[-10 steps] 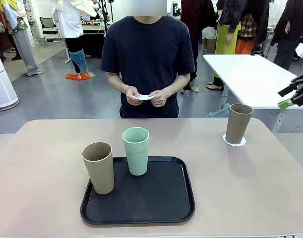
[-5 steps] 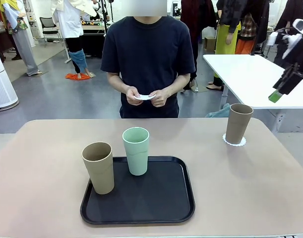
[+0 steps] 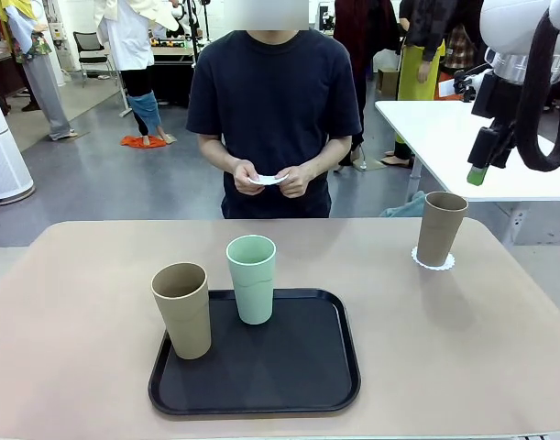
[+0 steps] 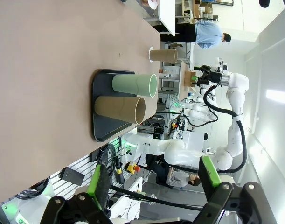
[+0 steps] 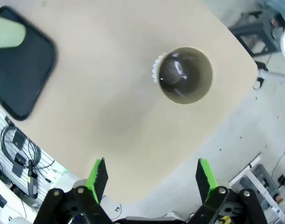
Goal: Place coasters on the table and set cups on them.
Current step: Pick up one Reusable plastic cup and place it on a coaster set by the human, then take one Reusable plastic cup from the Flat Tray and place it on a coaster set by the human.
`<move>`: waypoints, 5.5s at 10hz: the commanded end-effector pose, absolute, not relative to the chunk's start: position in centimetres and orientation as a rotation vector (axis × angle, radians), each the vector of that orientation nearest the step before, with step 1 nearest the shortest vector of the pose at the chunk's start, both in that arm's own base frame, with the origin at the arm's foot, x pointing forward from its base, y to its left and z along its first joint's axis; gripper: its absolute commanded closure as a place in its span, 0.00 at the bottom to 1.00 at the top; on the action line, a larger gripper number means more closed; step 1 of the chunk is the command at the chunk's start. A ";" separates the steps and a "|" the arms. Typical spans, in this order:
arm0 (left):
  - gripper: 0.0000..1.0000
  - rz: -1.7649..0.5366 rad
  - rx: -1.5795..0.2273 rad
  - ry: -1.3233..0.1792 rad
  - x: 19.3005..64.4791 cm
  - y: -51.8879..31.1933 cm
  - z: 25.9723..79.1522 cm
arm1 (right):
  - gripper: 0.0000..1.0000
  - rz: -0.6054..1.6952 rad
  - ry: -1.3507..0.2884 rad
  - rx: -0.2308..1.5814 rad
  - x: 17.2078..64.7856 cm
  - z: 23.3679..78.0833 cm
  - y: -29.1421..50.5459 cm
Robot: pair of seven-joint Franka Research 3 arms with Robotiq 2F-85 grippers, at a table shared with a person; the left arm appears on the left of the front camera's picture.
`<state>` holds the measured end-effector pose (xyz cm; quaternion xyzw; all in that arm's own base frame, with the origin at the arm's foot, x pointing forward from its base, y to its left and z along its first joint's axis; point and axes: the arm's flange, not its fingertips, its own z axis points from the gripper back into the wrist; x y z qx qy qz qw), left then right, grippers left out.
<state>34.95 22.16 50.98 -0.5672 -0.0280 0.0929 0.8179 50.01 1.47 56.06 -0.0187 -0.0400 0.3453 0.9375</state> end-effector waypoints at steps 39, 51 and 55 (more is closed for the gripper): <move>0.00 0.203 -1.214 -0.081 35.0 22.2 51.1 | 0.00 0.167 -0.301 1.190 31.3 47.7 -25.2; 0.00 0.203 -1.214 -0.081 35.0 22.2 51.1 | 0.00 0.167 -0.301 1.190 31.3 47.7 -25.2; 0.00 0.203 -1.214 -0.081 35.0 22.2 51.1 | 0.00 0.167 -0.301 1.190 31.3 47.7 -25.2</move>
